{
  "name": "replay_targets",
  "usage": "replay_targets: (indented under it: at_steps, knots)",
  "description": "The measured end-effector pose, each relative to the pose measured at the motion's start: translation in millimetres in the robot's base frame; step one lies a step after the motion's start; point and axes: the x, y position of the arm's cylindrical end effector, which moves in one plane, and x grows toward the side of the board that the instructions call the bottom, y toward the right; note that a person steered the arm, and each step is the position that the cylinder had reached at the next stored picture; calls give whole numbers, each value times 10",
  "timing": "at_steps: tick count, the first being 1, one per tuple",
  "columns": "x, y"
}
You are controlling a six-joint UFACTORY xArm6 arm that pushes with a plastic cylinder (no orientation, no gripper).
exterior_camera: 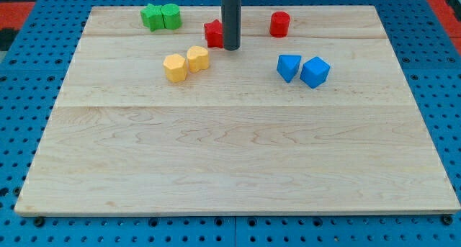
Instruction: Move the red star into the green circle
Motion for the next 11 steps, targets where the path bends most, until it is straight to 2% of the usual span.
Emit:
replay_targets:
  at_steps: [1,2,3,4,5,8,9,10,11]
  knots:
    - [-414,-196]
    - [-569,-492]
    - [-553,-226]
    - [-716,415]
    - [-968,88]
    - [-614,-767]
    - [-440,-801]
    - [-567,-376]
    - [-1078,-170]
